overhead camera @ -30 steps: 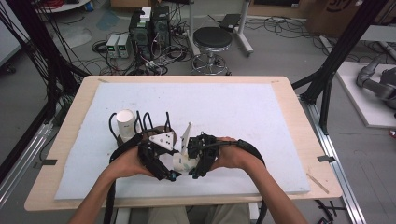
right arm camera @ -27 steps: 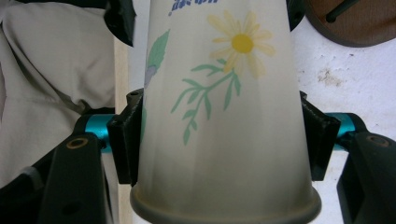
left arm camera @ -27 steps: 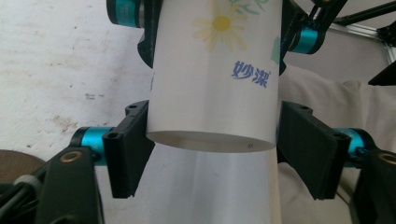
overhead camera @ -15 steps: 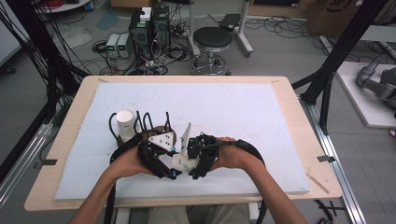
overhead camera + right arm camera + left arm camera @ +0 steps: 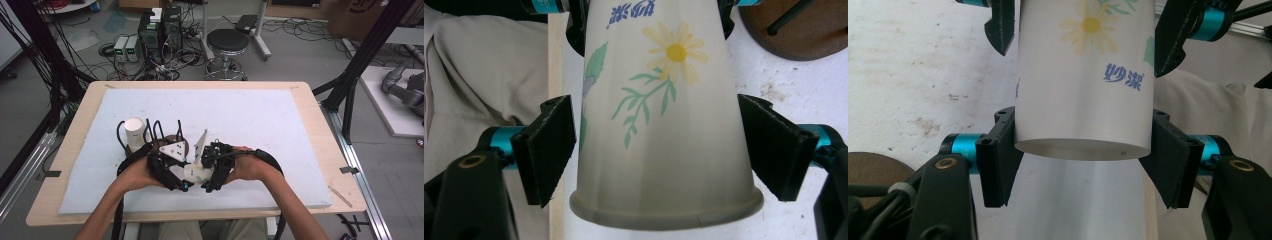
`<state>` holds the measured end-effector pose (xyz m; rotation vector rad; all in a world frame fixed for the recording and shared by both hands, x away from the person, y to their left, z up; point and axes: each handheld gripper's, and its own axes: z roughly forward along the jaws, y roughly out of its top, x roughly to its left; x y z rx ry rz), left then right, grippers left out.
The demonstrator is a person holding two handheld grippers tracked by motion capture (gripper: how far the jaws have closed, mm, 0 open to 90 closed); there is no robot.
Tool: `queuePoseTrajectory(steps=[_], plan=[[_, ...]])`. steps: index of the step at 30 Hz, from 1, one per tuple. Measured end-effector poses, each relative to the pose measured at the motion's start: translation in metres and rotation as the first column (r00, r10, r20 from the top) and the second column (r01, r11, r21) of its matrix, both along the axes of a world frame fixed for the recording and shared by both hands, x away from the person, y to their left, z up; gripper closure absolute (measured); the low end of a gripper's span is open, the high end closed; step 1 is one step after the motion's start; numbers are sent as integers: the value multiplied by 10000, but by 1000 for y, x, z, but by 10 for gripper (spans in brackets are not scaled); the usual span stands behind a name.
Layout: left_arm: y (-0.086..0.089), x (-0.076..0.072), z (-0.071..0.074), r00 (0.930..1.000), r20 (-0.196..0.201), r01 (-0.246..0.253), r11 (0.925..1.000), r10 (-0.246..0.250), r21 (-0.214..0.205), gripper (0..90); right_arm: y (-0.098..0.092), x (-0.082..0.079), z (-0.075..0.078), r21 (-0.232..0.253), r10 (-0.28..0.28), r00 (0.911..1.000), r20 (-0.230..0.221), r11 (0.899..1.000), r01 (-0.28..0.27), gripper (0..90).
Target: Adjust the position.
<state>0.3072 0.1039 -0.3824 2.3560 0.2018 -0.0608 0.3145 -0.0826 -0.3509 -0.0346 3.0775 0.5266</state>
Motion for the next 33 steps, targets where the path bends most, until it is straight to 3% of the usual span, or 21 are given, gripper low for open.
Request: queuePoseTrajectory(steps=[5,6,24,28,33], plan=[[-1,-1,-1,10000,22,36,9999,-37,143,365,-1,1,2,240,6,9999,104,9997,-9,181],[-1,0,0,9999,24,141,9993,-142,348,365,-1,1,3,300,-29,9999,118,9995,25,178],[3,-2,-8,9996,93,-262,9994,260,224,365,-12,2,17,1448,-97,9999,86,9894,83,178],[5,-2,-8,9996,35,-265,9993,264,257,365,-15,2,20,1711,-121,9999,123,9852,98,178],[5,-4,-9,9986,272,-461,9986,454,263,366,-21,3,24,2141,-81,9999,144,9768,48,178]])
